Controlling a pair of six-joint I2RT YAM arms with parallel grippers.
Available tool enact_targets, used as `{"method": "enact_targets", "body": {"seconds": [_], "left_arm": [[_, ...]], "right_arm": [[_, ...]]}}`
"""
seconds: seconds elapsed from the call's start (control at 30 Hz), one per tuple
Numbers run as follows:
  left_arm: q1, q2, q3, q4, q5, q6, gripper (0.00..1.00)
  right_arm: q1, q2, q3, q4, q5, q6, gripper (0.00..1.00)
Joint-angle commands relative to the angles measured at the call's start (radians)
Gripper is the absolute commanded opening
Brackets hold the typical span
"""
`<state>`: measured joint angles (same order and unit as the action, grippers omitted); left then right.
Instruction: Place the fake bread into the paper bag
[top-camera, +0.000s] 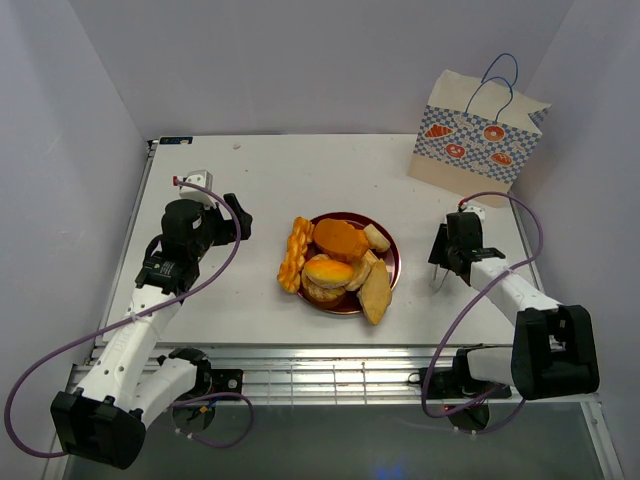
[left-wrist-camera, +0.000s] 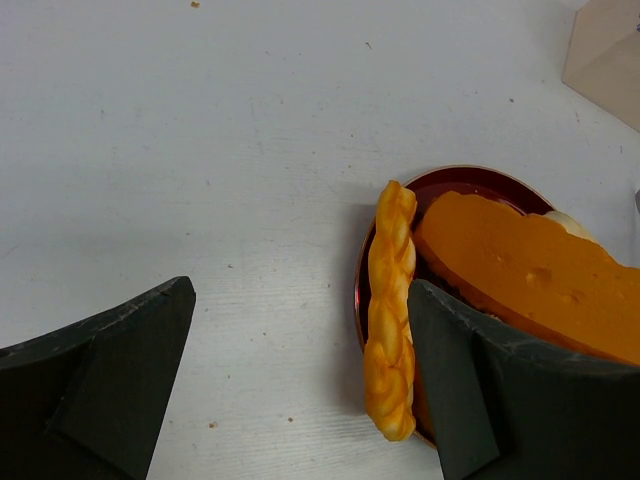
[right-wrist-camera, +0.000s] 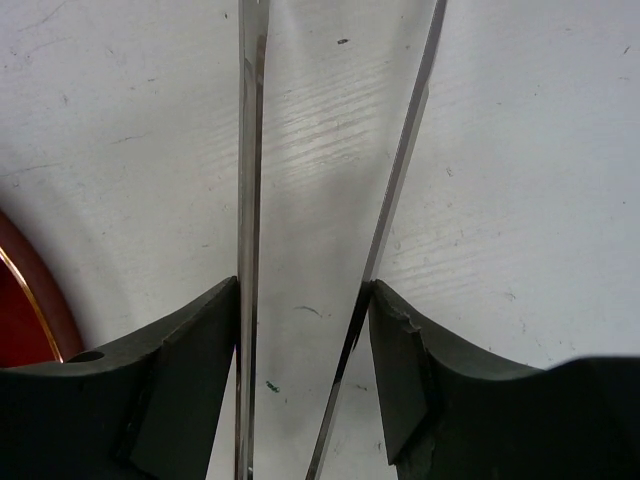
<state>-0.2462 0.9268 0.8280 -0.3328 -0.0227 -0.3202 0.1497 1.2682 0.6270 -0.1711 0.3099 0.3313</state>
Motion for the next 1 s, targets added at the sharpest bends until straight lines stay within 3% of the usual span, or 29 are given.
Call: {"method": "enact_targets", "body": {"seconds": [0.0, 0.6, 0.97], "left_arm": [[-0.007, -0.020, 0.034, 0.003, 0.018, -0.006, 0.98], [-0.007, -0.026, 0.033, 0.005, 0.021, -0.011, 0.98], [-0.007, -0.022, 0.033, 0.003, 0.020, -0.008, 0.98]], "right_arm": [[-0.006, -0.052, 0.054, -0.063, 0.014, -0.018, 0.59], [0.053, -0.277, 0.212, -0.326, -0.152, -0.126, 0.60], [0.125, -0.394, 0.393, -0.465, -0.283, -0.140, 0.60]]}}
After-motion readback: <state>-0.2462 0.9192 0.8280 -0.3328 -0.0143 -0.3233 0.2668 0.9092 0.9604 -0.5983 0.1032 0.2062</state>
